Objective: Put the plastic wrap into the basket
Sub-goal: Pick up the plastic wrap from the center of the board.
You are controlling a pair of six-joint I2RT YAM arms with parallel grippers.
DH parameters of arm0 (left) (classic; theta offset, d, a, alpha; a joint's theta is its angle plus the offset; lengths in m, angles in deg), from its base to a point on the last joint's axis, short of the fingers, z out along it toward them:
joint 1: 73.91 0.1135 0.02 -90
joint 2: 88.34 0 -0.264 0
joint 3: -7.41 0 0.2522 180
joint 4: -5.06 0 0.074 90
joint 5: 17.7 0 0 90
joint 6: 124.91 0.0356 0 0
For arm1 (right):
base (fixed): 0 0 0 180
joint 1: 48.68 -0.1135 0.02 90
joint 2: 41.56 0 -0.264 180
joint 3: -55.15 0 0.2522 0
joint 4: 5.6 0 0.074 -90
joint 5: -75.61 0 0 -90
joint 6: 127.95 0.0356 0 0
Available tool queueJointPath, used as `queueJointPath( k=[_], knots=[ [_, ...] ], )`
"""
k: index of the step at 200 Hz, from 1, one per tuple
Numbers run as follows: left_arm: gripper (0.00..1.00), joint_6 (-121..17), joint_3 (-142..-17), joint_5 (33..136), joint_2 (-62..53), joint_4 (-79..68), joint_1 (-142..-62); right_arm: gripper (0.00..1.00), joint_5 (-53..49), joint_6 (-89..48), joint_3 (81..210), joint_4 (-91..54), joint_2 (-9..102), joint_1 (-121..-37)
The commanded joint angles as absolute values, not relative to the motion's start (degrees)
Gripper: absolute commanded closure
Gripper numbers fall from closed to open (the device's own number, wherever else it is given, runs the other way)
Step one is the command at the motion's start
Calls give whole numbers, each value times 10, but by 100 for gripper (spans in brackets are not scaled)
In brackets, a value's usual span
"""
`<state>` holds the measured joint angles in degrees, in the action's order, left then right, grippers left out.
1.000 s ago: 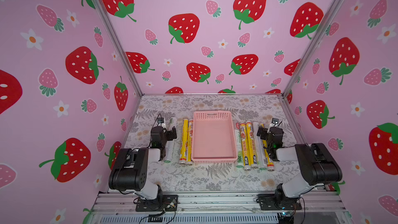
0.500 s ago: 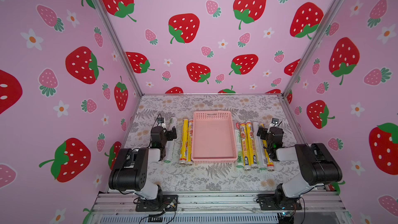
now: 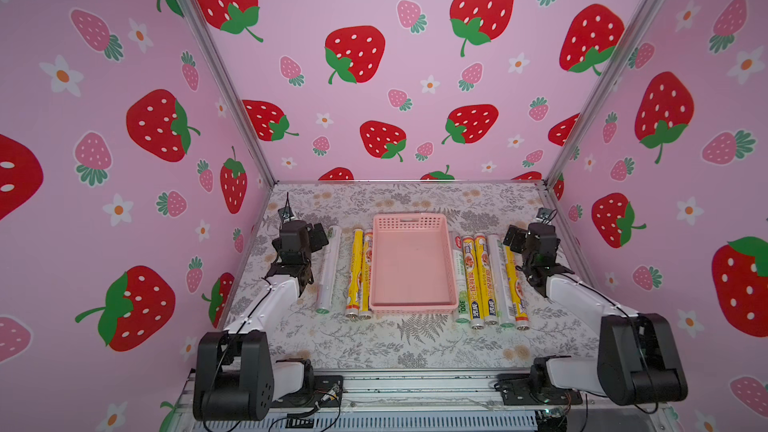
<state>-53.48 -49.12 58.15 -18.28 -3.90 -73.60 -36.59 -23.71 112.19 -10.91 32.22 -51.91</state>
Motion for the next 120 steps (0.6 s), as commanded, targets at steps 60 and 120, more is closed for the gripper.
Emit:
queueJointPath(
  k=[60,120],
  knots=[
    [0,-661,-590,773,-263,-358,-794,5,-219,-82,1169,-596,215,-526],
    [0,-669,-580,772,-280,-392,-903,16,-230,-51,1129,-611,237,-521]
  ],
)
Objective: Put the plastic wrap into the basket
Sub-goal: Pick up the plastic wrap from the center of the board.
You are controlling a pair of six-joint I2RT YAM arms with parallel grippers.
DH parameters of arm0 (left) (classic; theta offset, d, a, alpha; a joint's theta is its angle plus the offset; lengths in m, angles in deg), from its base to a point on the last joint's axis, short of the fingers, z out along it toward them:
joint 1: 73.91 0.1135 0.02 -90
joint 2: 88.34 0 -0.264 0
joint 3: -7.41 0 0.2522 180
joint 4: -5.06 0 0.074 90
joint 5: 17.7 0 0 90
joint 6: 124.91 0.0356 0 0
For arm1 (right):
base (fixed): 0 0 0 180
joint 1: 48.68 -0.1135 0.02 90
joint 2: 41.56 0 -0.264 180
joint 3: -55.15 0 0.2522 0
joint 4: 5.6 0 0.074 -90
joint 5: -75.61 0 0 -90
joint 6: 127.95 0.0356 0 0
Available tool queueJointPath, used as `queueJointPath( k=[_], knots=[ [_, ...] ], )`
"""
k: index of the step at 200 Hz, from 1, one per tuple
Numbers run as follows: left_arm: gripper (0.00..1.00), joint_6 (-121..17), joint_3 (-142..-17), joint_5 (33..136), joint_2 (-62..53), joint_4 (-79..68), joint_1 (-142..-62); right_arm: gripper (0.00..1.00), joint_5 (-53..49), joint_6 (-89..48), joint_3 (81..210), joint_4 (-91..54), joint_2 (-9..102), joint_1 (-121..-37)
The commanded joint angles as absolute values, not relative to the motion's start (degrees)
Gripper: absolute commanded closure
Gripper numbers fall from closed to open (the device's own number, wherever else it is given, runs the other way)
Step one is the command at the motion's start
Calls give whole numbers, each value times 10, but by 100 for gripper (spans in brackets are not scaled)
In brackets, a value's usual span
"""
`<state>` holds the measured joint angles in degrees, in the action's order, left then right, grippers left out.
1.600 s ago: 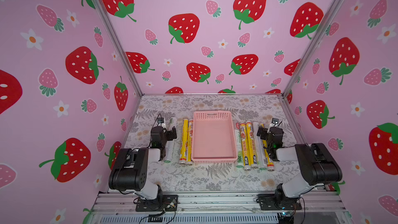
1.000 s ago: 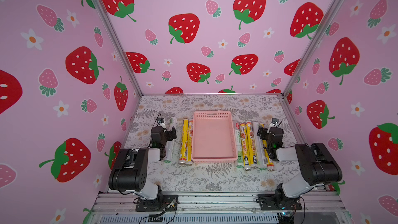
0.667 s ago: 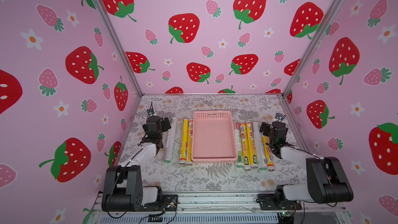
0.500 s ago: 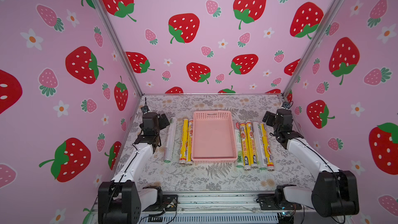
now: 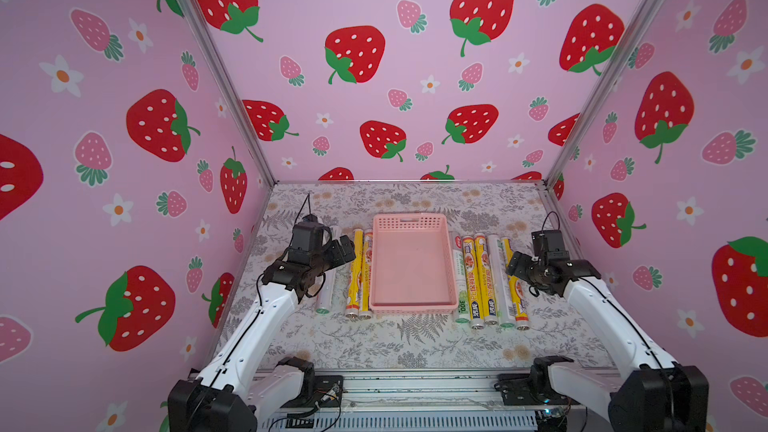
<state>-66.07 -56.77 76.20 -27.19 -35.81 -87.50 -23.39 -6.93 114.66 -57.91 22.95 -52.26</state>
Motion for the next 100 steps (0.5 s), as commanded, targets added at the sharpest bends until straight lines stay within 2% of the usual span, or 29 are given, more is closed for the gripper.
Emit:
queueJointPath(
  k=[1,46,100],
  knots=[
    [0,-669,-580,772,-280,-393,-904,16,-229,-52,1128,-611,238,-521],
    [0,-667,-571,756,-297,-411,-923,16,-168,-72,1112,-584,269,-506],
    [0,-655,-578,752,-308,-438,-925,23,-221,-69,1131,-587,331,-497]
  ],
)
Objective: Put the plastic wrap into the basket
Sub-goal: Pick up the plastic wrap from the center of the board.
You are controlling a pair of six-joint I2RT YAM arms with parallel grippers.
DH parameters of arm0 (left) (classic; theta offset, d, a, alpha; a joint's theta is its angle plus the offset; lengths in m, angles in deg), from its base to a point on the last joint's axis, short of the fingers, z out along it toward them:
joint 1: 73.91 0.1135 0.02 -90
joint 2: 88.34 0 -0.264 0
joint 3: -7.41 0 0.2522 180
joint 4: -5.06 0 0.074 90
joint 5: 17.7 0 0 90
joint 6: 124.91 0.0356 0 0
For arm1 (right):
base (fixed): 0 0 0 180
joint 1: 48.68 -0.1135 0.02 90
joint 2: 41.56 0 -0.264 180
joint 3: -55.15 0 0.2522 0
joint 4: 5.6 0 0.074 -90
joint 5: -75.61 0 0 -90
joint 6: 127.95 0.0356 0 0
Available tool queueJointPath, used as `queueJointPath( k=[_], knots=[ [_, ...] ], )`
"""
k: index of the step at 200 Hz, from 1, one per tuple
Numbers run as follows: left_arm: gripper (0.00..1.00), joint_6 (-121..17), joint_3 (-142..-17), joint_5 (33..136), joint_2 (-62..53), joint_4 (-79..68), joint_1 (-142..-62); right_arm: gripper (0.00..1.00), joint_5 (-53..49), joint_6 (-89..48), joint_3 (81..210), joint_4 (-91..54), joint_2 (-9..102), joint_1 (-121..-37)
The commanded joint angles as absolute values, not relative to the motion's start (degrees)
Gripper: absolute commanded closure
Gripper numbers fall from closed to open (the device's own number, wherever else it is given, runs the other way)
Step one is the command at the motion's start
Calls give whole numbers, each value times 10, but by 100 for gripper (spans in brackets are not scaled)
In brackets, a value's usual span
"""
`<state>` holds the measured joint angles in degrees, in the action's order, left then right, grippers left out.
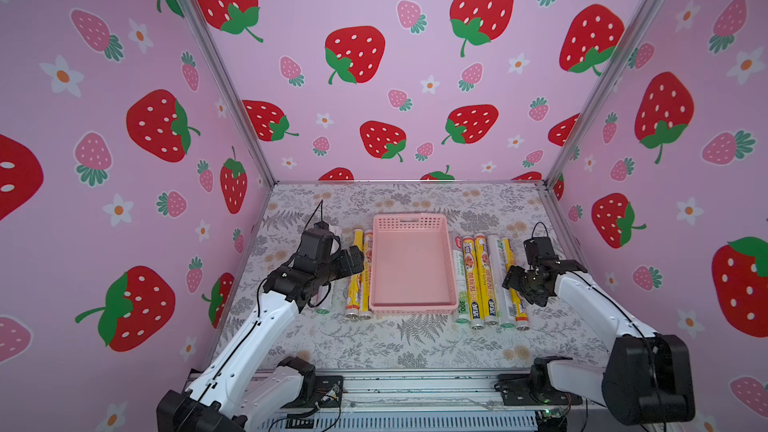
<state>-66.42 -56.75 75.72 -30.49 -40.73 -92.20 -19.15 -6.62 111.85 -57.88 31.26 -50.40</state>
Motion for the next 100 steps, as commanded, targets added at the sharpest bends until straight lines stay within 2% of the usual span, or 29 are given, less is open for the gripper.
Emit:
queueJointPath(
  k=[1,38,100],
  knots=[
    [0,-655,-578,752,-308,-439,-925,23,-221,-69,1131,-587,331,-497],
    [0,-651,-582,754,-307,-439,-925,24,-207,-73,1126,-567,321,-492],
    [0,-657,-572,765,-285,-419,-927,28,-151,-95,1159,-565,417,-452]
  ],
)
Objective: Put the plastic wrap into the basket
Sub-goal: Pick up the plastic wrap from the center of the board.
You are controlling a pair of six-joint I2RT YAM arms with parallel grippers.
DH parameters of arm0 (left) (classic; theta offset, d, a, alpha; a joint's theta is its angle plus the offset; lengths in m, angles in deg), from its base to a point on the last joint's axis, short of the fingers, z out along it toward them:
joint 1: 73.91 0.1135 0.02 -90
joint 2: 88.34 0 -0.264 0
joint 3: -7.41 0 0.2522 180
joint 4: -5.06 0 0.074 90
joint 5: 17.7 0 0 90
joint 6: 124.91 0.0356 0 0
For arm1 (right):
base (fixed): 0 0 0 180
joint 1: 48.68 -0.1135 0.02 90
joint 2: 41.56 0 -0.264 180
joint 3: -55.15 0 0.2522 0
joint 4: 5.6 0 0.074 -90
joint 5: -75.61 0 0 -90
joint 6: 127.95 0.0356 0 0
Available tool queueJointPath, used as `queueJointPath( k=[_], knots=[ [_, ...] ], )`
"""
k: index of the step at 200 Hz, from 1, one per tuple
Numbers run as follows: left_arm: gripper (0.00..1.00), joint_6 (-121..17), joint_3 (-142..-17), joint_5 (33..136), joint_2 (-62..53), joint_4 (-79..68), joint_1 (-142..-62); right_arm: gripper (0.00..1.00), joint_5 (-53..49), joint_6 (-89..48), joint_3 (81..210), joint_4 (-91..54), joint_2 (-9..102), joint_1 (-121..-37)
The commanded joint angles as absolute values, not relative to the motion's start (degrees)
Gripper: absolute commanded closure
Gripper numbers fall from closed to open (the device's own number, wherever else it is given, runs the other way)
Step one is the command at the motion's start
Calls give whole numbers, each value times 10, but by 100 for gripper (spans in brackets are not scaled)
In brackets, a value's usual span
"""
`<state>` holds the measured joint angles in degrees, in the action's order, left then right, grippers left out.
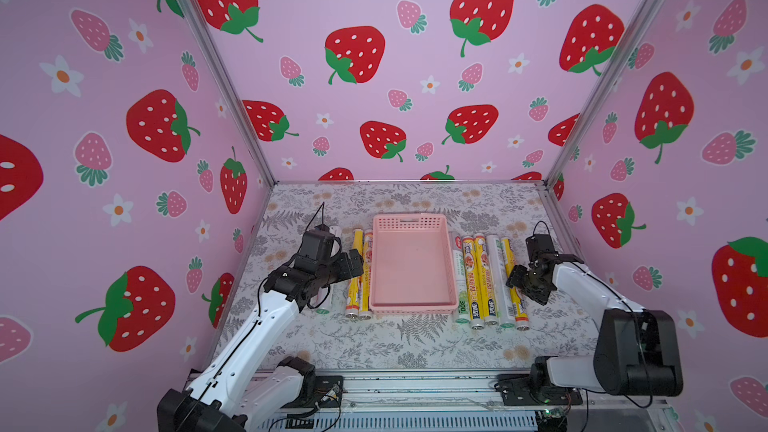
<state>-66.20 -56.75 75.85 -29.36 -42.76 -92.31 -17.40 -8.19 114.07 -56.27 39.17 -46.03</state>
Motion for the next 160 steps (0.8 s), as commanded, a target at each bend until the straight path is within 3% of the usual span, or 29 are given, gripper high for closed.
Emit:
queueJointPath(
  k=[1,34,123,160],
  knots=[
    [0,-657,-572,765,-285,-419,-927,28,-151,-95,1160,-564,418,-452],
    [0,-656,-573,768,-273,-407,-931,32,-159,-96,1178,-563,458,-447],
    [1,-655,-585,754,-273,-409,-938,68,-172,-100,1185,-543,488,-439],
    [0,-662,-604,756,-286,-414,-945,72,-189,-104,1180,-549,444,-439]
  ],
)
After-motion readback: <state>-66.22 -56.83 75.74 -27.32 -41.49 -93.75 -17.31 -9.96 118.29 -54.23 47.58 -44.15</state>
